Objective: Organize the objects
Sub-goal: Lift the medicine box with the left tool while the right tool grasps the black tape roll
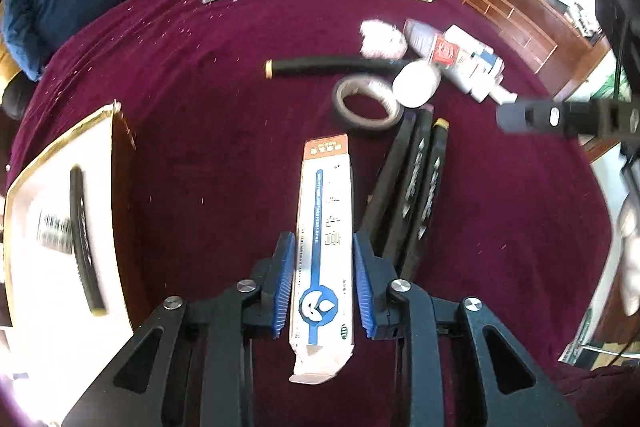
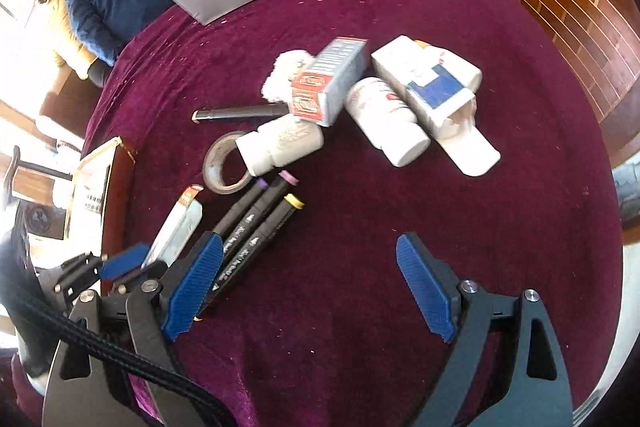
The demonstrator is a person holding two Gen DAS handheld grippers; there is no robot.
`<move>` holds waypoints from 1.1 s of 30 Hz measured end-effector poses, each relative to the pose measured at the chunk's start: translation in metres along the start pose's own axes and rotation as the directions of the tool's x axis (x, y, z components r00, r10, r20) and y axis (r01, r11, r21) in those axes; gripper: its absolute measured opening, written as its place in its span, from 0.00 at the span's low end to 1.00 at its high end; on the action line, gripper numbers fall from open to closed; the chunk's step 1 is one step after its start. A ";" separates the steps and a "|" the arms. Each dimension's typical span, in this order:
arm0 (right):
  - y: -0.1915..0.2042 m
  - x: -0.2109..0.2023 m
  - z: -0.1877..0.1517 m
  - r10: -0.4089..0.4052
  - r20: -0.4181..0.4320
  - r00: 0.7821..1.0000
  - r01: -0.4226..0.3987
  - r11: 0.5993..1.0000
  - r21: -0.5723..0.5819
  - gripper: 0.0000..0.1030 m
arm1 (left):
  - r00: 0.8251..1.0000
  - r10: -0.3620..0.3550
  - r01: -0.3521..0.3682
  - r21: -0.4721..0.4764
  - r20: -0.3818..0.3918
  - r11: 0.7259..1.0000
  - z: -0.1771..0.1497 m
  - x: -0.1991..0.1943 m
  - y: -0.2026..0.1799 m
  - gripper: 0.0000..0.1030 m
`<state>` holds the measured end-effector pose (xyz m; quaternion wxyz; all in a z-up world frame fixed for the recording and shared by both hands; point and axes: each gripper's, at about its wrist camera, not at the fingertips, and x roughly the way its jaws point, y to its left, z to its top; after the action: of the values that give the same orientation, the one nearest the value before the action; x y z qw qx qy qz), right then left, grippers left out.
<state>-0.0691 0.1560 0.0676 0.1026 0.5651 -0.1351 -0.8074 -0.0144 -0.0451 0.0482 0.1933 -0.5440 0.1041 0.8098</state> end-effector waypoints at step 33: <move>0.124 0.113 0.028 -0.175 -0.105 0.979 0.109 0.883 -0.456 0.07 | 0.978 0.026 0.075 -0.467 0.206 0.881 -0.082 -0.105 0.069 0.13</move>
<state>-0.1324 0.0062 0.0184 0.1801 0.5910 0.1041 -0.7794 0.0602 -0.1597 0.1099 0.0750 -0.4892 -0.1241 0.8600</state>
